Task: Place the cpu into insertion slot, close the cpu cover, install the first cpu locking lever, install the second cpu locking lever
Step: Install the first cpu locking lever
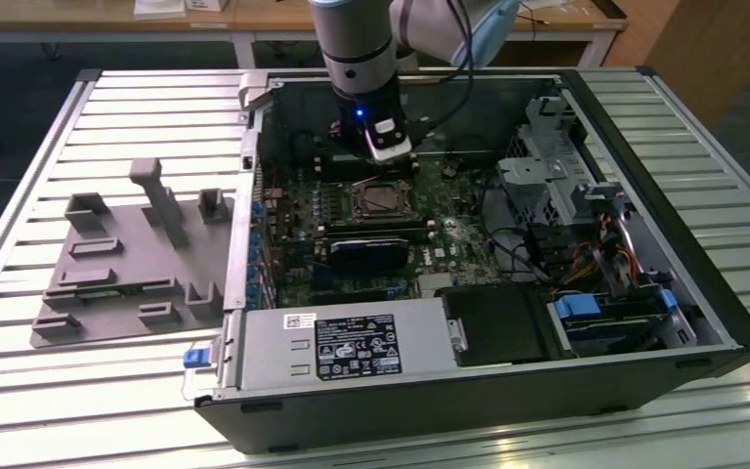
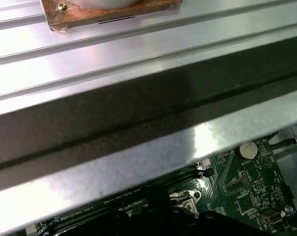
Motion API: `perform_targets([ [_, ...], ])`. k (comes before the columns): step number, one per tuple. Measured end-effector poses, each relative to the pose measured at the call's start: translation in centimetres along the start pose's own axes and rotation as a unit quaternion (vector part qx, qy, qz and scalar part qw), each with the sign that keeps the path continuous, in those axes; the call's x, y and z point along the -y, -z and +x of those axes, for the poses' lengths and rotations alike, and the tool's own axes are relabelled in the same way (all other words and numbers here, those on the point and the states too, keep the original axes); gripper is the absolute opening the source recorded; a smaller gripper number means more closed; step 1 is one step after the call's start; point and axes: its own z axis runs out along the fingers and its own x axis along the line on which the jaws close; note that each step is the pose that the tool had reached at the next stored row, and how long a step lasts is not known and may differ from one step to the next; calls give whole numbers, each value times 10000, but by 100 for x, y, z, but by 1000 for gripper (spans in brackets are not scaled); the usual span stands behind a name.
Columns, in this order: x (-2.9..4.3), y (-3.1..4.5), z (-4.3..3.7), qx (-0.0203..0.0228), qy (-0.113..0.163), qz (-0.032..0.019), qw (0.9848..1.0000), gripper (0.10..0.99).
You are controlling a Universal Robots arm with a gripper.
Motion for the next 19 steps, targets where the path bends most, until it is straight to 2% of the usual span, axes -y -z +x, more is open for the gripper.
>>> perform_targets([
  [4,-37,-12,14,12,-11,28,10000,102],
  [9,-35,-31,18,36,-79,67,9999,102],
  [19,-23,-96,26,79,-208,100,9997,102],
])
